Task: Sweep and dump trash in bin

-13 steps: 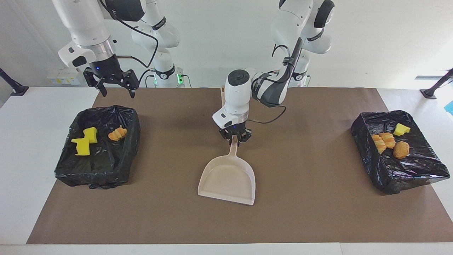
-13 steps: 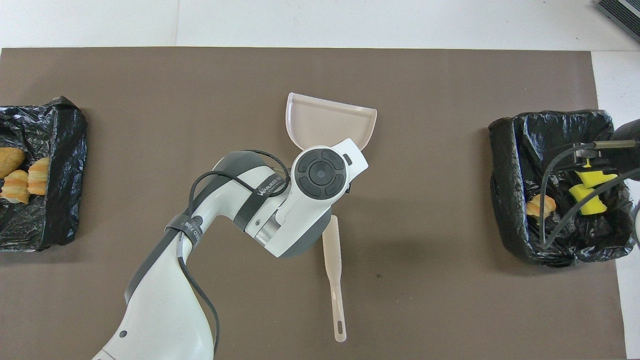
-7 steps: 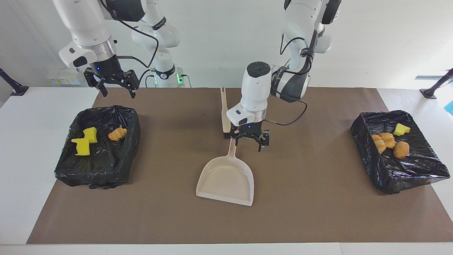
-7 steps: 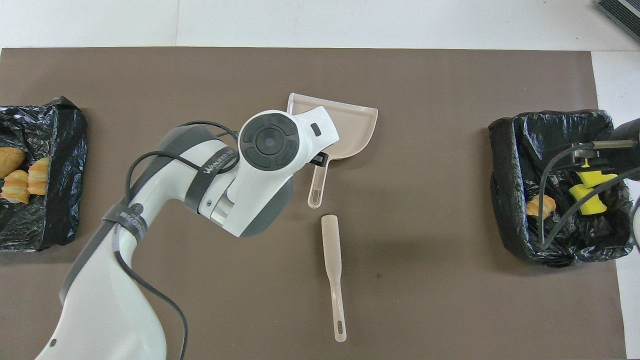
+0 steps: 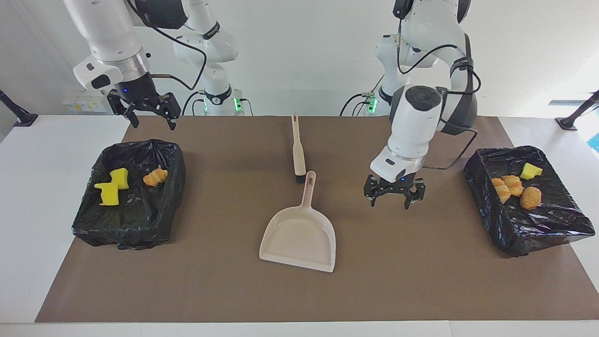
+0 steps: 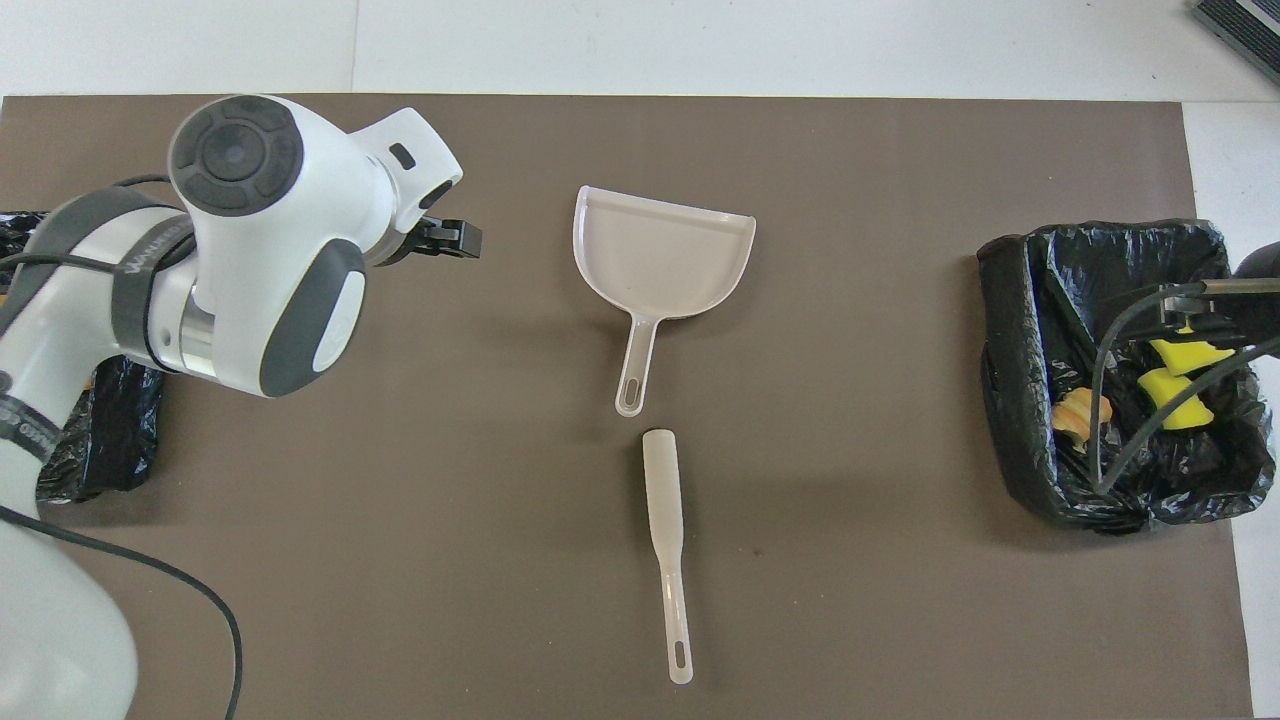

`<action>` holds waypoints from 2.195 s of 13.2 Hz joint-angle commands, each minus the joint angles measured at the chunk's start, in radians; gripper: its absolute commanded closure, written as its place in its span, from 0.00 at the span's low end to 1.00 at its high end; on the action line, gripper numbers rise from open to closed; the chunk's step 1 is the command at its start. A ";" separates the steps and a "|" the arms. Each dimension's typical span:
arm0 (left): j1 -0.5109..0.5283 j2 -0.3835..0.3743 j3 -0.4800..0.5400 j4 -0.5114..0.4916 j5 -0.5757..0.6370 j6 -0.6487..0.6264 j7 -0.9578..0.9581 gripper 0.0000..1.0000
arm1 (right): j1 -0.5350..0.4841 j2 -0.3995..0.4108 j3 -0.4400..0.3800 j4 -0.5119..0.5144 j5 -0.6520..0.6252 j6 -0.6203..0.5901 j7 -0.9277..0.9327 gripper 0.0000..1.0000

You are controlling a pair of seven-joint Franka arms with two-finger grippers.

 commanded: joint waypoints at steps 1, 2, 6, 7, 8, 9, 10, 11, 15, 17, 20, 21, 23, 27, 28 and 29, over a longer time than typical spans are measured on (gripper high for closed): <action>0.081 -0.073 -0.009 -0.008 -0.025 -0.095 0.122 0.00 | -0.006 0.004 -0.001 0.016 0.020 -0.019 -0.016 0.00; 0.101 -0.087 -0.010 -0.009 -0.025 -0.125 0.126 0.00 | -0.006 0.004 0.001 0.016 0.020 -0.019 -0.016 0.00; 0.146 -0.216 -0.001 -0.011 -0.024 -0.297 0.126 0.00 | -0.006 0.004 -0.001 0.016 0.020 -0.019 -0.016 0.00; 0.163 -0.236 -0.001 -0.011 -0.024 -0.320 0.139 0.00 | -0.006 0.004 -0.001 0.016 0.020 -0.019 -0.016 0.00; 0.166 -0.245 -0.001 -0.009 -0.024 -0.326 0.158 0.00 | -0.006 0.004 -0.001 0.016 0.020 -0.019 -0.016 0.00; 0.174 -0.252 0.000 -0.009 -0.024 -0.336 0.161 0.00 | -0.006 0.004 -0.001 0.016 0.020 -0.019 -0.016 0.00; 0.175 -0.255 0.000 -0.009 -0.024 -0.349 0.161 0.00 | -0.006 0.004 -0.001 0.016 0.020 -0.019 -0.016 0.00; 0.189 -0.262 0.000 -0.009 -0.024 -0.362 0.161 0.00 | -0.005 -0.002 0.001 0.010 0.021 -0.038 -0.021 0.00; 0.230 -0.324 0.002 -0.011 -0.024 -0.447 0.201 0.00 | 0.008 -0.011 0.005 -0.008 0.023 -0.042 -0.030 0.00; 0.229 -0.360 0.050 -0.011 -0.024 -0.501 0.218 0.00 | -0.001 -0.065 0.005 -0.094 0.032 -0.025 -0.054 0.00; 0.218 -0.438 0.072 -0.023 -0.024 -0.618 0.239 0.00 | 0.009 -0.070 0.005 -0.103 0.035 0.029 -0.070 0.00; 0.220 -0.455 0.072 -0.034 -0.024 -0.647 0.236 0.00 | 0.011 -0.065 0.007 -0.105 0.038 0.047 -0.068 0.00; 0.218 -0.456 0.072 -0.041 -0.019 -0.614 0.248 0.00 | 0.011 -0.060 0.007 -0.106 0.046 0.070 -0.068 0.00; 0.207 -0.443 0.065 -0.066 -0.068 -0.472 0.242 0.00 | 0.006 -0.059 0.005 -0.106 0.047 0.078 -0.073 0.00; 0.198 -0.434 0.065 -0.071 -0.071 -0.469 0.247 0.00 | 0.005 -0.059 0.005 -0.106 0.047 0.075 -0.073 0.00; 0.189 -0.420 0.066 -0.078 -0.071 -0.466 0.253 0.00 | 0.005 -0.060 0.005 -0.106 0.046 0.070 -0.073 0.00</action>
